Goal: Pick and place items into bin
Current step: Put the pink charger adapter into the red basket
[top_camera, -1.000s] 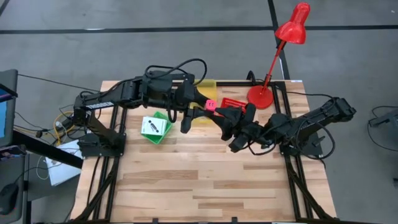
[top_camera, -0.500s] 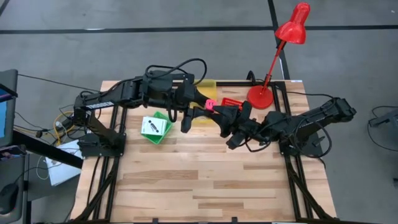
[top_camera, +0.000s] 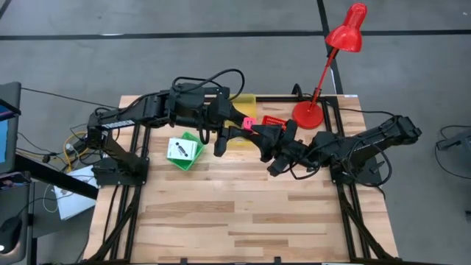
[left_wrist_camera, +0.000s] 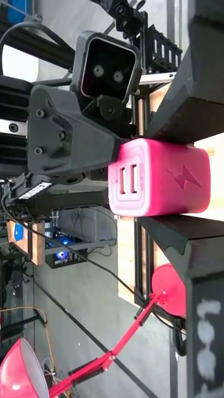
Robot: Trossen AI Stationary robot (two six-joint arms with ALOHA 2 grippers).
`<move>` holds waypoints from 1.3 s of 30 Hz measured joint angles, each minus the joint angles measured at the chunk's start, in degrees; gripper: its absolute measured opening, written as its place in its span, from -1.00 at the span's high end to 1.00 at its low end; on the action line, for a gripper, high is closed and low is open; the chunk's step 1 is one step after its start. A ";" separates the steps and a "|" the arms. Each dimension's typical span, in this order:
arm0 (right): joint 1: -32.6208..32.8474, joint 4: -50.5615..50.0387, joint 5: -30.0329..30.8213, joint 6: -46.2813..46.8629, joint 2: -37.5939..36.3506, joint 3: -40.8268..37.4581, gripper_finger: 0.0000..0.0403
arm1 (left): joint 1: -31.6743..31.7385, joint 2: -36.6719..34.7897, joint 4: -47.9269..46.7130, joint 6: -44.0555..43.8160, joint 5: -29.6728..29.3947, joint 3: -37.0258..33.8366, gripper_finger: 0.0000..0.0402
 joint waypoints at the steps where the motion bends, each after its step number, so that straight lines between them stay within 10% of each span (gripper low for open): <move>1: 0.00 0.00 -0.16 -0.03 0.00 0.00 -0.21 | 0.00 0.00 -0.01 -0.02 0.09 0.00 0.27; 39: -0.07 0.98 3.40 -2.23 0.04 0.00 0.22 | 0.04 0.09 0.00 -0.48 0.39 -0.34 0.27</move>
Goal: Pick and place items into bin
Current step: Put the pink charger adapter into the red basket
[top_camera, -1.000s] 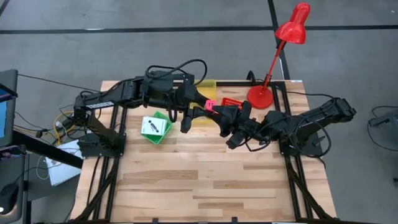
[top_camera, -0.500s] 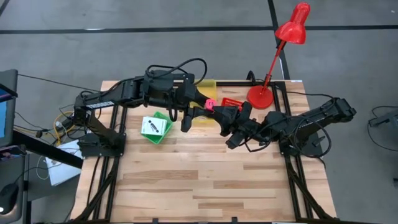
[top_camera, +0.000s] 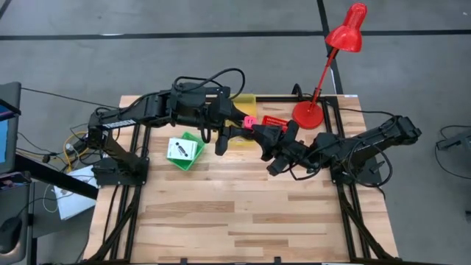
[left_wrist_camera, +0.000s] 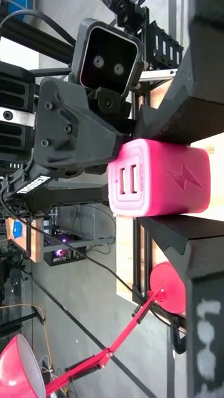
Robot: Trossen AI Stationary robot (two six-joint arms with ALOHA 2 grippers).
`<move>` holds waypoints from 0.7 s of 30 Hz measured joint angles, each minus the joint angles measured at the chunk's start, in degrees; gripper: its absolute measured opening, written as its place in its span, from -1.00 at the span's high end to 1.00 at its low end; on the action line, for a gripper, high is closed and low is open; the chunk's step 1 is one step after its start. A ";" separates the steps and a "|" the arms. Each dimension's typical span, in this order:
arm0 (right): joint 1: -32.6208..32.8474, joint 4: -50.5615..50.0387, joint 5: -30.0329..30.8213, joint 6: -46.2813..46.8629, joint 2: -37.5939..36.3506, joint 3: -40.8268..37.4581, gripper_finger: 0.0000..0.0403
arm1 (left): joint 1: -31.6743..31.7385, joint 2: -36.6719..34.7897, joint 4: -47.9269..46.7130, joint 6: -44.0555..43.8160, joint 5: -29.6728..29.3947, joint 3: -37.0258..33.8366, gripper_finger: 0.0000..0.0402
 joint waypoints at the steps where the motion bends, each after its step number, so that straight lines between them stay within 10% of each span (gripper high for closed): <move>1: 0.02 0.00 0.09 0.02 0.00 0.00 0.22 | 0.00 0.00 0.00 0.00 -0.20 0.01 0.27; 21: 0.07 0.02 1.69 0.25 0.00 0.09 0.22 | -0.09 0.02 0.16 1.00 -2.74 -0.03 0.22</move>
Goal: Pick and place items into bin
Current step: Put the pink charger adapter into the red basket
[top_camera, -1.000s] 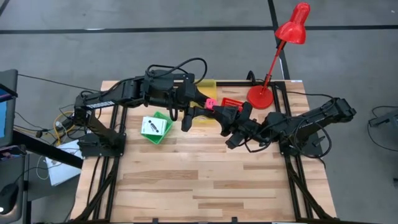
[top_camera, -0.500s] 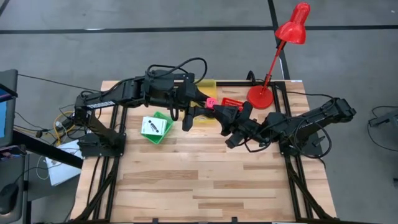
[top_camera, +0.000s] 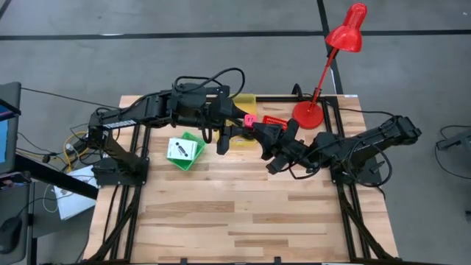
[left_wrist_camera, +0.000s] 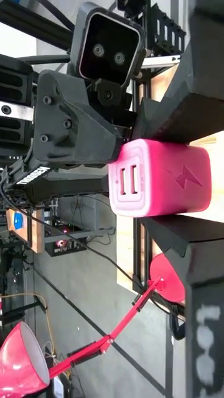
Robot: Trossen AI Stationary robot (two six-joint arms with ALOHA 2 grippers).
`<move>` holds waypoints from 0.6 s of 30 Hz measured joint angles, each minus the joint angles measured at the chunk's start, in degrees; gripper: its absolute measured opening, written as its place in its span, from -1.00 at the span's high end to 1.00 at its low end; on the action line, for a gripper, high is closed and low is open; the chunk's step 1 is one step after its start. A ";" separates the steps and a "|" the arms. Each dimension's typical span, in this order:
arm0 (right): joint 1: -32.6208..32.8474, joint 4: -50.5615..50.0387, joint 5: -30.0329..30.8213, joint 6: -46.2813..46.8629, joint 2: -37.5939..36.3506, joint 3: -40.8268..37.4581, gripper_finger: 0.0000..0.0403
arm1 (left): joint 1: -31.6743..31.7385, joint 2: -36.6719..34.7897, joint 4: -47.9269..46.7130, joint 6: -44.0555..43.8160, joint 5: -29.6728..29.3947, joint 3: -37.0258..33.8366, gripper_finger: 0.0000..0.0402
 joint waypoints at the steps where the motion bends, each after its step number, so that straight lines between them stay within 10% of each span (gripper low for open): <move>1: 0.00 0.03 0.08 0.14 0.00 0.00 0.22 | 0.00 0.00 0.00 0.31 -0.06 0.00 0.18; 18: -0.90 -0.01 3.07 0.60 -0.05 0.02 0.22 | -0.65 -0.02 -0.35 1.44 -1.85 0.00 -0.08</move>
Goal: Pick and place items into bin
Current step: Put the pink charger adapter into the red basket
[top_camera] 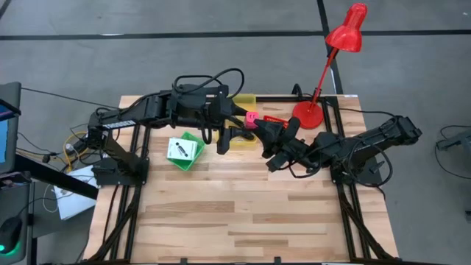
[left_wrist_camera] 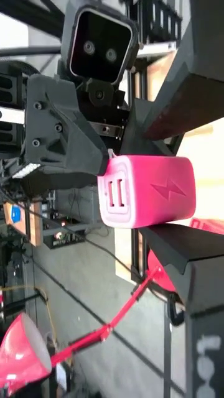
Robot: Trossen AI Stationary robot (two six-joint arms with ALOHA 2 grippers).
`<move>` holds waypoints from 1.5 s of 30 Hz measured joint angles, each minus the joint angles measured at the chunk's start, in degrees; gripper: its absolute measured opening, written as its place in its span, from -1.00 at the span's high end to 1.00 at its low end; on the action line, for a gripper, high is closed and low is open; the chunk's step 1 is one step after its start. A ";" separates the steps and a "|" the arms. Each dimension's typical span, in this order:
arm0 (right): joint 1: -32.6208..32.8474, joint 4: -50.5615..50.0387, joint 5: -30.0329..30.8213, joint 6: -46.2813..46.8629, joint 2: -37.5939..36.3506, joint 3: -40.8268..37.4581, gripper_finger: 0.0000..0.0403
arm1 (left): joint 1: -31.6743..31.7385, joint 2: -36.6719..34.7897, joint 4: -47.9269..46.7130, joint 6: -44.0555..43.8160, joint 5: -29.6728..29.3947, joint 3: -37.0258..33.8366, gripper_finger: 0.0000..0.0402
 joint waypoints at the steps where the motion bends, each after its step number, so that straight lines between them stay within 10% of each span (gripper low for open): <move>1: -0.22 -0.03 0.23 0.00 0.01 0.00 0.22 | -0.17 0.00 -0.01 0.34 -0.83 0.00 -0.08; 29: -2.54 -0.46 7.14 0.94 -0.05 0.00 0.22 | -0.66 -0.13 0.28 5.45 -19.36 0.04 -0.11; 45: -13.12 -19.50 10.48 20.13 -0.05 0.00 0.21 | -0.57 -0.13 -2.42 4.64 -22.04 0.07 -0.10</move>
